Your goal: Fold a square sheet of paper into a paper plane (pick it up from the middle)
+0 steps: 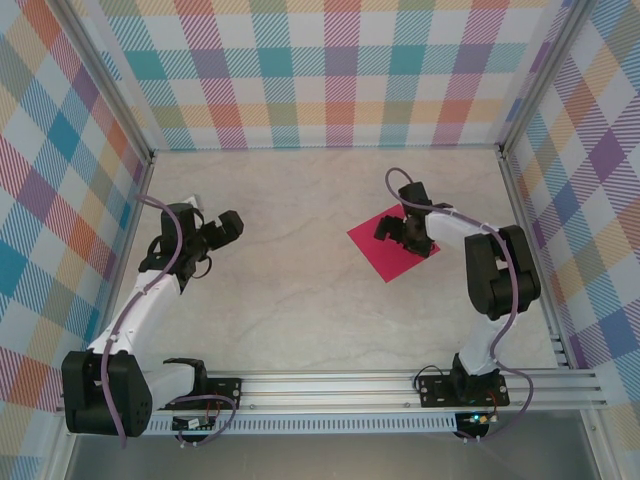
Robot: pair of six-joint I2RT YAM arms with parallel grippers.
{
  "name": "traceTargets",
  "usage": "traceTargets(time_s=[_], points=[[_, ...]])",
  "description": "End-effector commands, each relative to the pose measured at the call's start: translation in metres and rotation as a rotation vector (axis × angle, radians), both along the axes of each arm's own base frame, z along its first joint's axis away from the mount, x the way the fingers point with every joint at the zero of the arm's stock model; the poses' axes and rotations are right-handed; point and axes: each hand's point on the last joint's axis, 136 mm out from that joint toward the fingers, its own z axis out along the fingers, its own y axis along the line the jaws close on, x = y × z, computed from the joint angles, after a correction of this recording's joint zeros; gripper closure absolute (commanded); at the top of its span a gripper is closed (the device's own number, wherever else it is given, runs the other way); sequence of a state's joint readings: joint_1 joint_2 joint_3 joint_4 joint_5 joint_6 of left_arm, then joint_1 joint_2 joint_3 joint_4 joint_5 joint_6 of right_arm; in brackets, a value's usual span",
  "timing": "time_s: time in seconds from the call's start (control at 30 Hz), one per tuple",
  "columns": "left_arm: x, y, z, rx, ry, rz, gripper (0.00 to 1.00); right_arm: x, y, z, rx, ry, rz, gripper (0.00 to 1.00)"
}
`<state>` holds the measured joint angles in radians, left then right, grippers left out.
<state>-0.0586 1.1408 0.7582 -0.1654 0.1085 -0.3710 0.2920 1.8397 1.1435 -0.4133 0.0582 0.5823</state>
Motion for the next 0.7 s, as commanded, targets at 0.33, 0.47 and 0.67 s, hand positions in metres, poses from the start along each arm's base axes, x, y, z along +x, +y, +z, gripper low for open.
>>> traceTargets(time_s=[0.33,0.47,0.67], points=[[0.002,-0.010,0.001,-0.050,0.031,-0.017,0.00,-0.185,0.010,-0.049,-0.100,0.369,-0.116,0.00],[0.002,-0.013,-0.005,-0.061,0.059,-0.021,0.00,-0.179,0.013,-0.019,-0.106,0.305,-0.063,0.00],[0.002,-0.016,-0.011,-0.078,0.092,-0.029,0.00,-0.130,0.020,0.030,-0.273,0.130,0.353,0.00]])
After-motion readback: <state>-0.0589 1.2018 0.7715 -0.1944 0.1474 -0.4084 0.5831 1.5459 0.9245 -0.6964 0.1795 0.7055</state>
